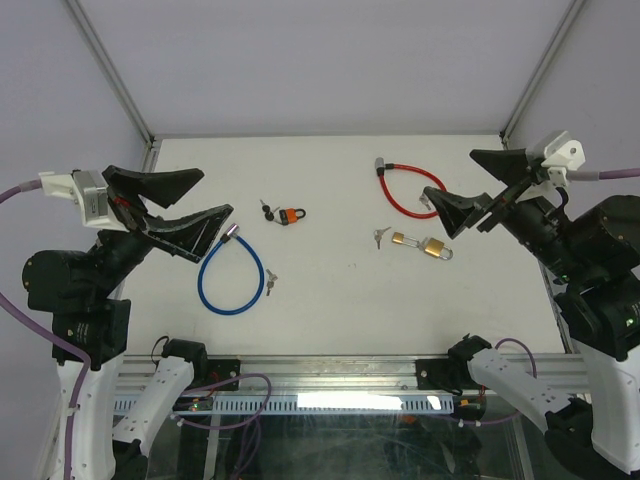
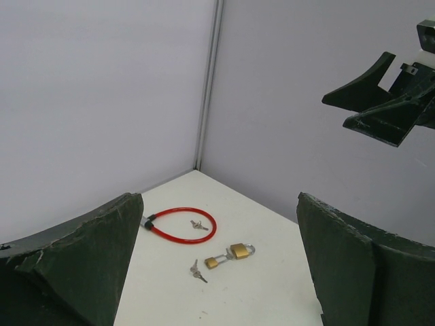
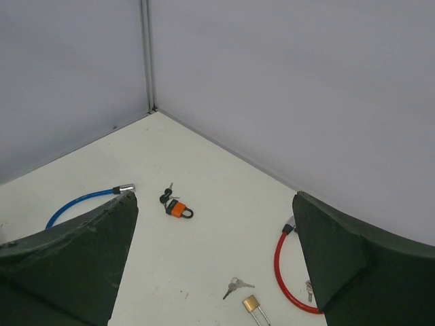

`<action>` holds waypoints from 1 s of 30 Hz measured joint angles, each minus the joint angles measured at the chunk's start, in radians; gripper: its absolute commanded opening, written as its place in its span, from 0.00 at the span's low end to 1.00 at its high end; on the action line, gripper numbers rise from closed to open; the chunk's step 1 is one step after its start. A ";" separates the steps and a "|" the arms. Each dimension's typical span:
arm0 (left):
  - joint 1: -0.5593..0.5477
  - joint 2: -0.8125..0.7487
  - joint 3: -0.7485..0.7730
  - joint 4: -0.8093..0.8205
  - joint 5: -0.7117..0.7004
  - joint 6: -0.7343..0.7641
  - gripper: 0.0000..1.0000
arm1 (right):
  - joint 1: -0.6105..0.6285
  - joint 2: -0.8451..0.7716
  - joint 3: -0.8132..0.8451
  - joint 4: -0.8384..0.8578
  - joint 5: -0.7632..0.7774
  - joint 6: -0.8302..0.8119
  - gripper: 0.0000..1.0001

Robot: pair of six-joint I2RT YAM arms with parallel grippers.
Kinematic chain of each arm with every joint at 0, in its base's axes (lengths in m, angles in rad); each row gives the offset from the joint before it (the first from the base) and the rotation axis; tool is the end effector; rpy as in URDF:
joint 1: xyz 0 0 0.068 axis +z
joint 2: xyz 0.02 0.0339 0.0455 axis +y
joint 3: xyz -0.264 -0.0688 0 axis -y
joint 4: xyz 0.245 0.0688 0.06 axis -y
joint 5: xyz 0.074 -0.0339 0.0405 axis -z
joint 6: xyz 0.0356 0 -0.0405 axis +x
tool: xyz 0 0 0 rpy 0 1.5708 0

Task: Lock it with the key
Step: Reset both arms

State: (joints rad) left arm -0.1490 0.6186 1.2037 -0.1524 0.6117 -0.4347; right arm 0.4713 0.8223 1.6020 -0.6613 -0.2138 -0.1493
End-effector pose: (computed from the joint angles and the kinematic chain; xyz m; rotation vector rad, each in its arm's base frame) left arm 0.0659 -0.0306 0.4952 0.3929 1.2028 -0.8535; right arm 0.0682 0.0432 0.5347 -0.6130 1.3346 0.4176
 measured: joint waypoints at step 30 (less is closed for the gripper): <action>0.000 -0.017 -0.008 -0.026 0.000 0.032 0.99 | -0.010 -0.004 -0.003 0.000 0.017 -0.002 0.99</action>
State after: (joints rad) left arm -0.1490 0.6018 1.1957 -0.1783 0.6117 -0.4030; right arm 0.4614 0.8181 1.5993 -0.6613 -0.1970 -0.1509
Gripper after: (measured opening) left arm 0.990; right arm 0.990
